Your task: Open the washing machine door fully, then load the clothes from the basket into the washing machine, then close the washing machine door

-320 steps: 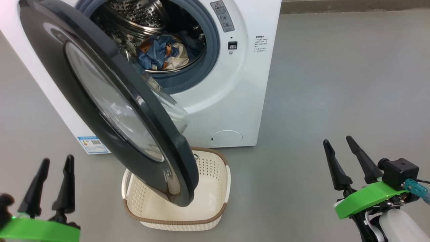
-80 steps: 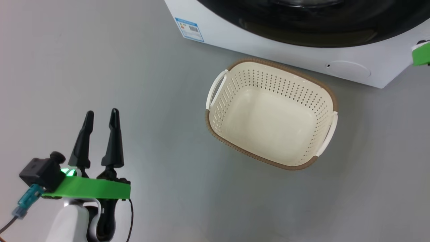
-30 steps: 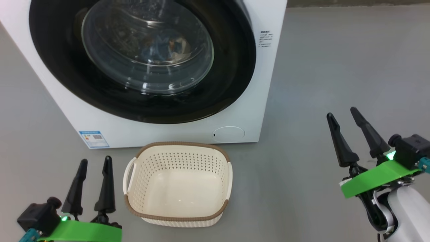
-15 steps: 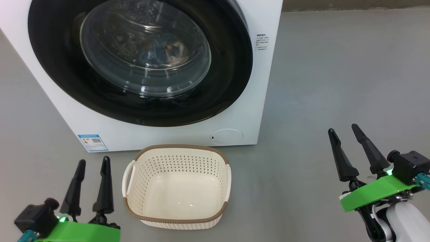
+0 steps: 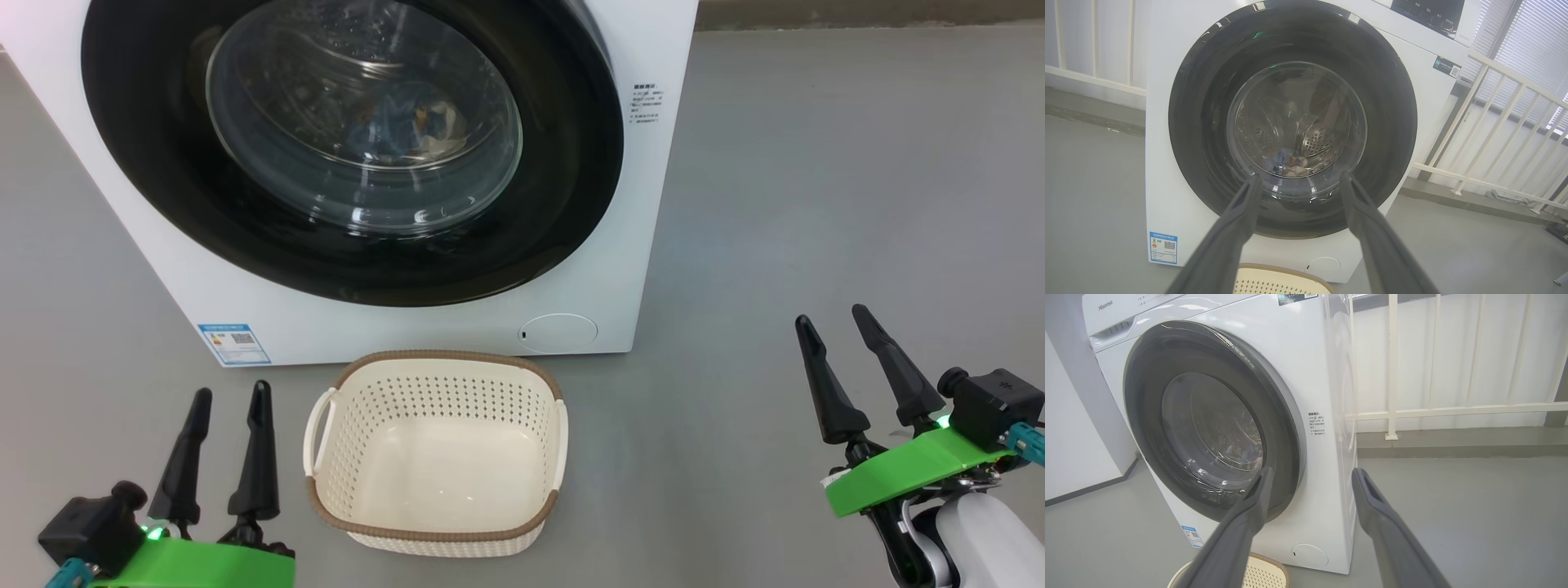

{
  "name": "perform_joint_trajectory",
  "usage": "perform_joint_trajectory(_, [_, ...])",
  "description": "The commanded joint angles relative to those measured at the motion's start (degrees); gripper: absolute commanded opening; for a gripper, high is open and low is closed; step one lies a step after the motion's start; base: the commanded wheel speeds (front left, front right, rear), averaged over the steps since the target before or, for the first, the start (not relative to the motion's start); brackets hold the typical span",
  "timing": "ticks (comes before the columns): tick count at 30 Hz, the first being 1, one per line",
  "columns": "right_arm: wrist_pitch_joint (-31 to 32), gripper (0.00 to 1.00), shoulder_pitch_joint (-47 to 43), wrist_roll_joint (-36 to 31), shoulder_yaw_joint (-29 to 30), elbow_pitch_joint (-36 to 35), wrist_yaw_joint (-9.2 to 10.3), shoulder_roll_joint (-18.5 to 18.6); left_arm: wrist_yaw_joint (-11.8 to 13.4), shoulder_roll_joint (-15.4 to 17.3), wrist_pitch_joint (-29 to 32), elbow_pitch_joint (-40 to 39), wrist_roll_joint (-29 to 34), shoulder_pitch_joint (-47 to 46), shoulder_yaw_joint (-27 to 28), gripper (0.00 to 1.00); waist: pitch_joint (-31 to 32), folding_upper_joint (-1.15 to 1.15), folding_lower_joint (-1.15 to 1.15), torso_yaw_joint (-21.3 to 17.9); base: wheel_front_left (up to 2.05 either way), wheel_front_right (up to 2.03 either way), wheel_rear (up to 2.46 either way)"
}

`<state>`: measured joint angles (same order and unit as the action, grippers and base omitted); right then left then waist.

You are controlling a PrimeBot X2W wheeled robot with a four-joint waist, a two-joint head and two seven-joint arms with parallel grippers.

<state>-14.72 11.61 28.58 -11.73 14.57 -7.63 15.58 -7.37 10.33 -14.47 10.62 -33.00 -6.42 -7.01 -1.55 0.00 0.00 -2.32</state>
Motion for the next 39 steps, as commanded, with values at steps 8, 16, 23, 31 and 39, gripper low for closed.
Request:
perform_joint_trajectory(8, [-0.3,1.0,0.0,-0.9,-0.9,-1.0,0.14,0.3,-0.1,1.4,-0.5,-1.0,-0.4,-0.8,1.7,1.0,0.1,0.0,0.0,0.4,0.0,0.0,0.0])
perform_joint_trajectory(16, [-0.3,1.0,0.1,-1.0,-1.1,-1.0,0.14,0.2,-0.1,1.3,-0.5,-1.1,-0.5,-0.7,1.8,1.0,-0.1,0.0,0.0,0.4,0.0,0.0,0.0])
perform_joint_trajectory(23, [-0.3,1.0,0.2,-1.1,-1.3,-1.0,0.14,0.0,-0.1,1.6,-0.5,-1.1,-0.6,-0.8,1.9,1.0,-0.4,0.0,0.0,0.0,0.0,0.0,0.0])
perform_joint_trajectory(31, [-0.3,1.0,0.2,-1.1,-1.2,-0.9,0.14,-0.1,-0.1,1.5,-0.5,-0.6,-0.8,-0.9,1.6,1.0,-0.5,0.0,0.0,-0.2,0.0,0.0,0.0])
perform_joint_trajectory(39, [0.4,0.0,-2.6,0.8,-1.0,2.9,-0.01,-2.7,0.0,-1.5,0.7,3.0,-2.0,1.6,-0.6,0.0,-0.5,0.0,0.01,-0.2,0.0,0.0,0.0])
